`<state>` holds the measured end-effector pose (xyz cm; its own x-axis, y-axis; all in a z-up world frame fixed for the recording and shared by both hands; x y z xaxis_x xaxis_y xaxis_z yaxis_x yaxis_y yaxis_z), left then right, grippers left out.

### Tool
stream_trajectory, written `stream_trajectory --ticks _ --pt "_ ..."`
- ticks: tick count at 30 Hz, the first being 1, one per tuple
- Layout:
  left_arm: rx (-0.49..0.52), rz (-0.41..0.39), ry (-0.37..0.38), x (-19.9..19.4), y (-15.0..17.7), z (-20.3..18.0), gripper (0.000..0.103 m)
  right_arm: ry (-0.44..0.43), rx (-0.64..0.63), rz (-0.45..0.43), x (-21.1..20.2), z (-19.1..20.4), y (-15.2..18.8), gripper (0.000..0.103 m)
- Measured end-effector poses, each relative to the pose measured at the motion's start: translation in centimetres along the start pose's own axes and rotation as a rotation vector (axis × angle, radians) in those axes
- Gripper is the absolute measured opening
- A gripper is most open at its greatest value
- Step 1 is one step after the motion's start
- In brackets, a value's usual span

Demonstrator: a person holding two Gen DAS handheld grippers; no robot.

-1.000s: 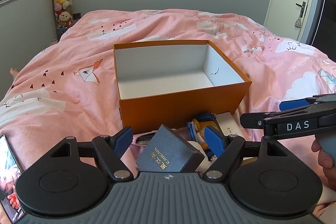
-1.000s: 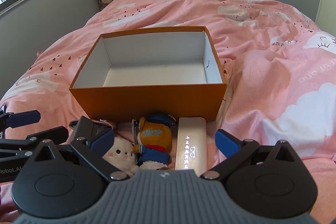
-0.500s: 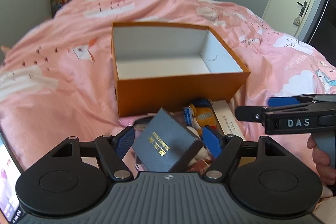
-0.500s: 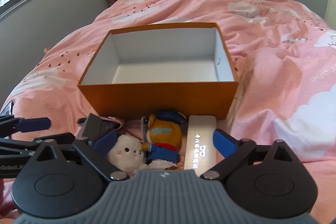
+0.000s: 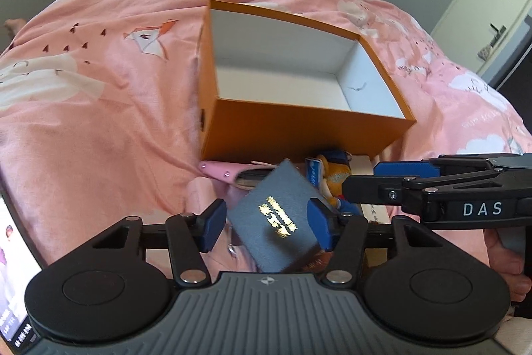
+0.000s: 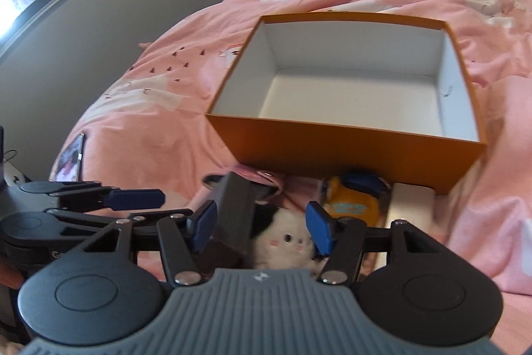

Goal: Organize objects
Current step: 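Grasp the dark grey gold-lettered box with the left gripper, then lift the grey box with the left gripper while the right gripper grasps the red-brown card box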

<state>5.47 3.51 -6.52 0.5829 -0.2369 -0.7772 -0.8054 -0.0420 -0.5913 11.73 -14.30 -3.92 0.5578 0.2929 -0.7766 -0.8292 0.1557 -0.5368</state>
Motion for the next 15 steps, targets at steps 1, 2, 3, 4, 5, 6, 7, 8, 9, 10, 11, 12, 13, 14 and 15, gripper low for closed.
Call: stream_trajectory --ticks 1,2,3,4,5,6,7,8,9,10,11,12,13,14,15 --pt "-0.006 0.000 -0.009 0.1 0.0 0.4 0.062 -0.015 0.001 0.011 0.3 0.3 -0.2 0.062" --pt "-0.011 0.003 -0.019 0.2 0.0 0.7 0.061 -0.026 0.004 0.023 0.7 0.5 -0.3 0.062" --pt "-0.019 0.010 -0.027 0.5 0.0 1.0 0.061 -0.032 0.009 0.036 1.1 0.7 -0.4 0.062" --pt "-0.030 0.019 -0.031 0.7 0.2 1.4 0.061 -0.036 0.015 0.050 1.5 0.7 -0.4 0.062" --pt "-0.041 0.028 -0.029 1.0 0.3 1.6 0.061 -0.043 0.022 0.063 1.8 0.8 -0.4 0.062" --pt "-0.050 0.036 -0.025 1.3 0.4 1.8 0.061 -0.048 0.029 0.078 2.2 0.8 -0.4 0.062" --pt "-0.059 0.043 -0.020 1.5 0.5 2.0 0.061 -0.053 0.037 0.093 2.5 0.7 -0.4 0.062" --pt "-0.066 0.049 -0.015 1.7 0.6 2.1 0.061 -0.058 0.044 0.106 2.8 0.7 -0.3 0.061" --pt "-0.076 0.056 -0.009 1.9 0.7 2.2 0.061 -0.061 0.052 0.119 3.1 0.6 -0.2 0.056" --pt "-0.086 0.062 -0.003 2.1 0.8 2.3 0.061 -0.060 0.060 0.133 3.5 0.4 -0.1 0.053" --pt "-0.098 0.068 0.005 2.3 0.9 2.4 0.061 -0.060 0.069 0.146 3.8 0.2 0.0 0.049" --pt "-0.109 0.074 0.012 2.4 1.0 2.5 0.061 -0.068 0.083 0.155 4.0 0.0 0.0 0.047" --pt "-0.122 0.081 0.019 2.6 1.1 2.6 0.062 -0.075 0.097 0.160 4.2 -0.2 0.1 0.046" --pt "-0.136 0.086 0.026 2.7 1.2 2.7 0.064 -0.075 0.109 0.161 4.2 -0.5 0.1 0.045" --pt "-0.150 0.089 0.032 2.8 1.2 2.7 0.065 -0.068 0.117 0.159 4.2 -0.7 0.1 0.042"
Point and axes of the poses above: each gripper's, at about its wrist camera, not at the fingertips, and x roughly the way its jaws point, z to its left, y to its underside, the point moved 6 cm from there along x, roughly the way its jaws point, and after that the axes turned 8 degrees about x, right-handed, at the moved point
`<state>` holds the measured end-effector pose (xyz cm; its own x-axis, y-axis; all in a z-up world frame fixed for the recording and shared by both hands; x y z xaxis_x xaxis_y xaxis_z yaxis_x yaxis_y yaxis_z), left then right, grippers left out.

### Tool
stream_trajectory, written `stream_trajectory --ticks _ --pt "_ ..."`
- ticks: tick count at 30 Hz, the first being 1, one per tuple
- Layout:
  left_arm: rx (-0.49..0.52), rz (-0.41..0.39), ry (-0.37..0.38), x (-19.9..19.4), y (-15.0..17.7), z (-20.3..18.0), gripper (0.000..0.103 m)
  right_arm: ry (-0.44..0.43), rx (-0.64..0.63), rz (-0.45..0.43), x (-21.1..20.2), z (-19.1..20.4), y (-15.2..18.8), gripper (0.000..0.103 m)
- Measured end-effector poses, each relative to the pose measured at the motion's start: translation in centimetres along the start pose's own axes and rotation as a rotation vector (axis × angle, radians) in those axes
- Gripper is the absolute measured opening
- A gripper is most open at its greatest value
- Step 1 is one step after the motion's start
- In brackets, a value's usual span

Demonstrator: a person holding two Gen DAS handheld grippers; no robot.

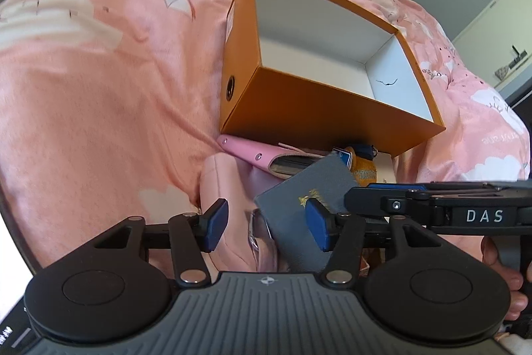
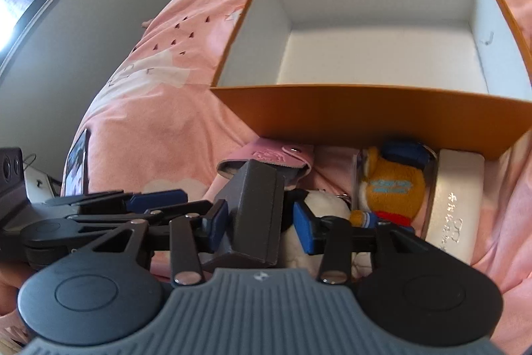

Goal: Organize objects
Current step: 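Lift the grey box with the left gripper while the right gripper grasps the red-brown card box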

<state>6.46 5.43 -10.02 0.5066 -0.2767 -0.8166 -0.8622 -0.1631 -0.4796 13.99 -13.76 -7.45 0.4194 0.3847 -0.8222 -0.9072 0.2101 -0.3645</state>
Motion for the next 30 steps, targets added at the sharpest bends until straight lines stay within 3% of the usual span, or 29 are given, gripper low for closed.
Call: stream_trajectory --ticks 2,10,14,18,22,24,27,30 --pt "-0.028 0.005 0.023 0.3 0.0 0.0 0.073 0.022 0.014 -0.003 0.1 -0.5 0.0 0.038" --pt "-0.100 0.058 0.117 1.4 0.4 0.0 0.076 0.016 0.069 0.005 0.1 -2.3 0.3 0.038" --pt "-0.124 0.075 0.165 2.0 0.7 -0.4 0.087 0.002 0.104 0.002 -0.1 -3.1 0.5 0.038" --pt "-0.137 0.059 0.168 2.9 0.4 -0.6 0.088 0.000 0.131 -0.007 -0.2 -3.7 0.5 0.038" --pt "-0.157 0.080 0.246 4.2 0.7 -1.1 0.088 0.000 0.143 -0.019 -0.3 -4.1 0.4 0.038" --pt "-0.178 0.061 0.251 4.1 0.6 -0.9 0.082 0.004 0.146 -0.025 -0.4 -4.3 0.4 0.038" --pt "-0.176 0.037 0.271 3.5 0.3 -1.1 0.064 0.006 0.153 -0.028 -0.5 -4.6 0.4 0.038" --pt "-0.145 0.026 0.266 3.0 0.1 -1.7 0.060 0.006 0.142 -0.025 -0.7 -4.5 0.4 0.038"
Point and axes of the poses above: each gripper's, at about its wrist camera, not at the fingertips, and x roughly the way its jaws point, z to its left, y to its underside, the point moved 6 cm from there along x, roughly the way its jaws point, and after that the axes turned 8 degrees about x, right-handed, at the moved point
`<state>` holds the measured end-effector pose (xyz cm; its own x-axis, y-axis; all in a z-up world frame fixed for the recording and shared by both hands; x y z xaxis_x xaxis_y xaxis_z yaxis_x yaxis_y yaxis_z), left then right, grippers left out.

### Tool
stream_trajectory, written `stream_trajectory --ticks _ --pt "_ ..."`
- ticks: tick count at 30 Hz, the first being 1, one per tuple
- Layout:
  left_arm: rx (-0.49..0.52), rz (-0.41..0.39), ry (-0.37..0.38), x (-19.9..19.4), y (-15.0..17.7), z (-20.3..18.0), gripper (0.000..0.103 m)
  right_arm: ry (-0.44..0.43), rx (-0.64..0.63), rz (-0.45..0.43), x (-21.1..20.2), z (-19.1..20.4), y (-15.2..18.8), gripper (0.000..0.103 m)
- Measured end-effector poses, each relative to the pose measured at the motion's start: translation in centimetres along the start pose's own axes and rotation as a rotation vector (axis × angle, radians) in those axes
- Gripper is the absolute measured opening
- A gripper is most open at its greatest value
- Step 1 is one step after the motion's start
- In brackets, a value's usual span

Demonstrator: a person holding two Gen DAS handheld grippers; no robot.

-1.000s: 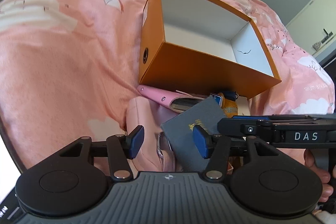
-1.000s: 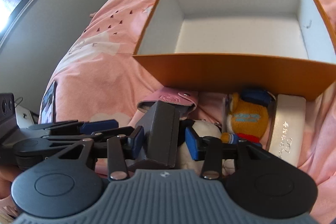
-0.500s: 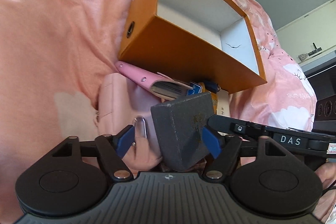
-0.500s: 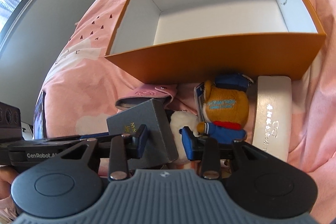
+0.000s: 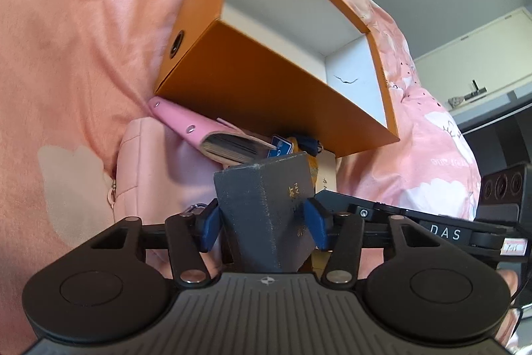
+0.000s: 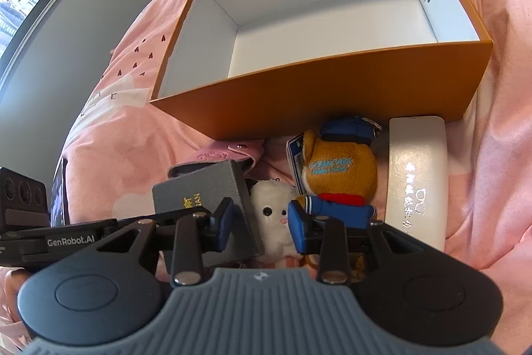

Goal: Organize objects
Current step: 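Lift the grey box with the left gripper while the right gripper grasps the red-brown card box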

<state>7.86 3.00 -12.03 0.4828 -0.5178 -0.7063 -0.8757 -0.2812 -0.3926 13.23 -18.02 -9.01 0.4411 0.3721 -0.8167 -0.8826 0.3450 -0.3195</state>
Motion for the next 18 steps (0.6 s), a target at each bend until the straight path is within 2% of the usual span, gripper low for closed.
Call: stream_trajectory --ticks 5,8,14,18 --pt "0.048 -0.027 0.006 -0.8 -0.4 -0.9 0.050 0.072 -0.121 -0.012 -1.7 0.0 -0.4 0.039" --pt "0.090 -0.033 0.001 -1.2 -0.5 -1.7 0.048 0.133 -0.213 0.024 -2.7 -0.8 -0.4 0.040" --pt "0.157 -0.062 -0.018 -2.2 -0.7 -2.8 0.039 0.197 -0.417 0.233 -2.1 -1.5 1.4 0.057" --pt "0.186 -0.066 -0.032 -2.4 -0.8 -3.3 0.039 0.207 -0.541 0.332 -0.7 -1.4 2.7 0.059"
Point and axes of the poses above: each gripper's, at about its wrist camera, not at the fingertips, and x roughly the way its jaws point, z to its left, y to its underside, the point moved 6 cm from there along x, roughly the way its jaws point, and after that the axes turned 8 degrees about x, right-handed, at the moved point
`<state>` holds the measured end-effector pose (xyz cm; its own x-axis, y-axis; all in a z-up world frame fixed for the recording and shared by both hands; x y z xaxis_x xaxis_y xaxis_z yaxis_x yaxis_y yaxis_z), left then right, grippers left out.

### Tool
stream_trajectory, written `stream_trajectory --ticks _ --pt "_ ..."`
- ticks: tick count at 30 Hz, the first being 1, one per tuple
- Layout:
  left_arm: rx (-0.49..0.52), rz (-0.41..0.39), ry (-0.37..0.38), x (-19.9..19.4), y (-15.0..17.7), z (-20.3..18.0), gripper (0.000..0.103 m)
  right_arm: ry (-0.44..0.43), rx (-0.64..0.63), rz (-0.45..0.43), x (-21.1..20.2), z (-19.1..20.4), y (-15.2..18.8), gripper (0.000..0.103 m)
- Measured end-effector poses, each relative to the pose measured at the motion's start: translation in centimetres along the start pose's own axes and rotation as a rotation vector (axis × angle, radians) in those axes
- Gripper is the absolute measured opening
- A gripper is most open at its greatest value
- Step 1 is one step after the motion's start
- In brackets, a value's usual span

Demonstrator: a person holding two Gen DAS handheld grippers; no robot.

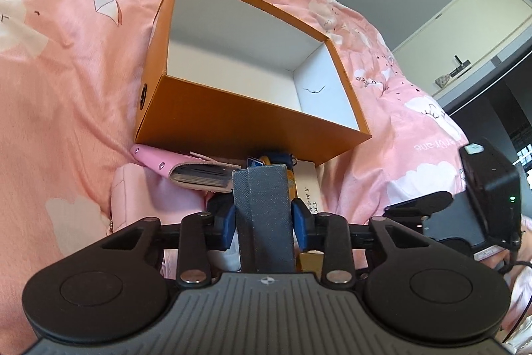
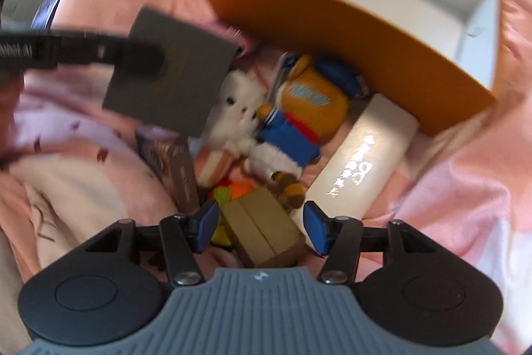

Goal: Organize objects
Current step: 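Lift the grey box with the left gripper while the right gripper grasps the red-brown card box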

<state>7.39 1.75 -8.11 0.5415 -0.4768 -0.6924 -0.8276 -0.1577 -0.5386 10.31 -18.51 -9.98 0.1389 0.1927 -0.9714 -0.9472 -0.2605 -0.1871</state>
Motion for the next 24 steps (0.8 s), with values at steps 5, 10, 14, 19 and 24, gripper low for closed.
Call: stream_trajectory --ticks 5,10,14,19,24 --pt "-0.019 0.025 -0.015 0.2 0.4 0.5 0.039 -0.027 -0.021 0.073 1.5 0.0 -0.2 0.059" --pt "-0.077 0.036 0.003 0.2 0.5 1.4 0.041 -0.024 -0.003 0.097 2.4 -0.5 -0.4 0.059" --pt "-0.074 0.034 0.009 0.2 0.5 1.4 0.040 -0.016 -0.016 0.077 1.9 -0.4 -0.7 0.059" --pt "-0.031 0.010 -0.003 -0.2 0.3 0.7 0.040 -0.030 -0.076 0.017 0.0 1.4 -1.7 0.057" --pt "-0.036 -0.043 -0.008 -1.3 -0.4 0.8 0.039 -0.162 -0.069 -0.025 0.2 3.3 -3.2 0.047"
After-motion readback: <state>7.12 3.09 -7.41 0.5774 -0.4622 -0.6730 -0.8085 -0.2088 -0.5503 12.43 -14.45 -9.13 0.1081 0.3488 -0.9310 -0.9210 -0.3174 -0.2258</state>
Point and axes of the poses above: each gripper's, at about its wrist camera, not at the fingertips, and x roughly the way its jaws point, z to its left, y to its underside, the point moved 6 cm from there along x, roughly the way its jaws point, and after that the axes turned 8 degrees about x, right-handed, at the moved point
